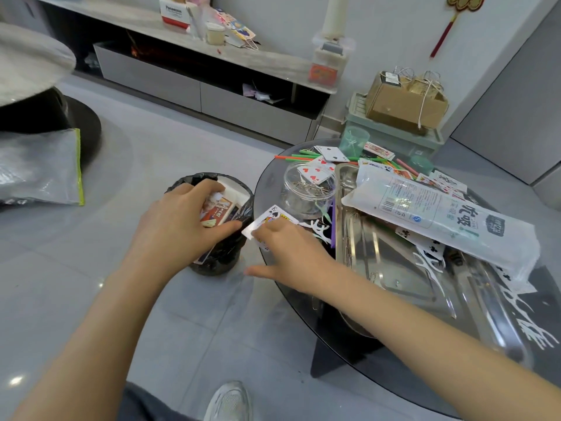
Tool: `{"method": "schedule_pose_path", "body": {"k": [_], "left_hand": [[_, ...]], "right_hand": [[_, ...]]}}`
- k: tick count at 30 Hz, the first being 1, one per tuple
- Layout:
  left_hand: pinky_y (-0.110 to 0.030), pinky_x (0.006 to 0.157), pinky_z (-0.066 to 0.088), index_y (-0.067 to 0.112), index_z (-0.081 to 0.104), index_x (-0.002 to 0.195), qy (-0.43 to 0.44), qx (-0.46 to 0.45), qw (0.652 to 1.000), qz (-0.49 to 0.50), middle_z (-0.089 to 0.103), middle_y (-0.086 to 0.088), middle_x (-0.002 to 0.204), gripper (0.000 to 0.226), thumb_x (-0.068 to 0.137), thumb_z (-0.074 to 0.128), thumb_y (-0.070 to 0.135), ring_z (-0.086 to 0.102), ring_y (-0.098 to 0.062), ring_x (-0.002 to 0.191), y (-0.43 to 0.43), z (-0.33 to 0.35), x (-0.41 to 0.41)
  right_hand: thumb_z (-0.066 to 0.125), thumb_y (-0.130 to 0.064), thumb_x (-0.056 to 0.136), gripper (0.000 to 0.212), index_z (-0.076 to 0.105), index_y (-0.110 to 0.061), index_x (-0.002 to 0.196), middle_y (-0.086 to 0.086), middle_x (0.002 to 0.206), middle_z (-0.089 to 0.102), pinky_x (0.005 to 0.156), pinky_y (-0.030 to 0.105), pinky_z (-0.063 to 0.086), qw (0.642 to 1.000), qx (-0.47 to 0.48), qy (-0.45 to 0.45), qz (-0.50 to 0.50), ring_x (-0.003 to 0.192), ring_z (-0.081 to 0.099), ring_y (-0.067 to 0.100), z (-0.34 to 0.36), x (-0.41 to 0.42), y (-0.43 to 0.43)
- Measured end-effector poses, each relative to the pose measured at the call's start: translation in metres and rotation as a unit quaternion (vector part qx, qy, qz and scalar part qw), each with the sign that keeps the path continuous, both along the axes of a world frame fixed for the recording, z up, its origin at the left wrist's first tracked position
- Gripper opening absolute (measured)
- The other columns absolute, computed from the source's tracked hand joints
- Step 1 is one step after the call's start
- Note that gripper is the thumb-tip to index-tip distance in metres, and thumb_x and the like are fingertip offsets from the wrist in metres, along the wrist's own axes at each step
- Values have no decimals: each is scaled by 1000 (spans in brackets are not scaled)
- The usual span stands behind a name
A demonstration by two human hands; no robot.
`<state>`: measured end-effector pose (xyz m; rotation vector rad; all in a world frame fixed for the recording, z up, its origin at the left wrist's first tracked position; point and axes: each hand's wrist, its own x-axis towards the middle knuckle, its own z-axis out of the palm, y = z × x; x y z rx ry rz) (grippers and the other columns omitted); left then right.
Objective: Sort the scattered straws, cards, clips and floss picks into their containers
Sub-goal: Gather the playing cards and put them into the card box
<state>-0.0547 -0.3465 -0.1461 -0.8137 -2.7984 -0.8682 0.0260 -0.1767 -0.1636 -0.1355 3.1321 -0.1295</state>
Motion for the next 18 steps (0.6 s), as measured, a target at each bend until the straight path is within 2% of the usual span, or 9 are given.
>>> {"method": "schedule_pose_path", "body": {"k": [4, 7, 9, 11, 13, 14, 16, 18], "left_hand": [[-33, 69, 44, 32, 54, 121, -2, -12, 1000, -9, 49, 7, 92, 57, 71, 70, 56, 55, -22, 84, -1, -4, 1], [-32, 70, 45, 35, 53, 123, -13, -18, 999, -24, 51, 8, 95, 59, 71, 71, 56, 52, -18, 84, 0, -6, 3], [-30, 69, 40, 37, 48, 129, -21, -28, 998, -45, 57, 6, 103, 66, 70, 73, 53, 51, -16, 86, -1, -8, 3], [-29, 69, 35, 37, 38, 138, -36, -28, 997, -66, 58, 4, 116, 80, 69, 77, 48, 48, -11, 80, 1, -7, 5], [-29, 68, 37, 33, 30, 143, -62, -15, 995, -81, 56, 7, 122, 91, 68, 80, 44, 43, -3, 62, 4, -5, 9], [-27, 65, 40, 30, 30, 143, -76, -1, 993, -89, 57, 11, 119, 92, 67, 81, 42, 43, -1, 56, 6, -4, 11], [-14, 57, 41, 28, 40, 136, -110, 51, 986, -112, 56, 23, 103, 84, 64, 84, 36, 52, 0, 53, 10, -1, 15], [-5, 56, 40, 27, 50, 124, -128, 100, 977, -139, 57, 25, 95, 73, 61, 86, 29, 56, 12, 66, 13, 3, 19]], "right_hand": [[56, -18, 89, 24, 56, -8, 111, 7, 111, 52, 78, 37, 45, 998, 35, 48, 17, 110, 45, 26, -8, 9, -8], [52, -5, 88, 22, 56, -9, 109, 7, 107, 54, 74, 37, 48, 995, 63, 71, 12, 104, 49, 28, -10, 11, -15], [57, 1, 83, 20, 62, -4, 101, 11, 96, 59, 66, 36, 48, 991, 60, 121, 21, 92, 57, 32, -1, 13, -13], [64, 8, 74, 20, 67, 0, 92, 15, 84, 63, 59, 37, 51, 978, 17, 208, 3, 77, 61, 34, 15, 19, -3], [64, 10, 74, 24, 70, -1, 95, 12, 85, 65, 63, 37, 53, 949, -43, 312, -25, 75, 63, 29, 34, 27, 13], [63, 10, 77, 24, 71, -2, 96, 9, 87, 65, 67, 36, 53, 931, -85, 353, -32, 76, 63, 25, 44, 33, 21], [62, 8, 80, 19, 71, -3, 93, 6, 88, 64, 74, 31, 51, 902, -169, 396, -16, 81, 62, 19, 60, 45, 31], [64, 11, 80, 16, 71, -1, 86, 7, 89, 67, 78, 30, 52, 897, -205, 391, 30, 86, 65, 17, 66, 57, 37]]}}
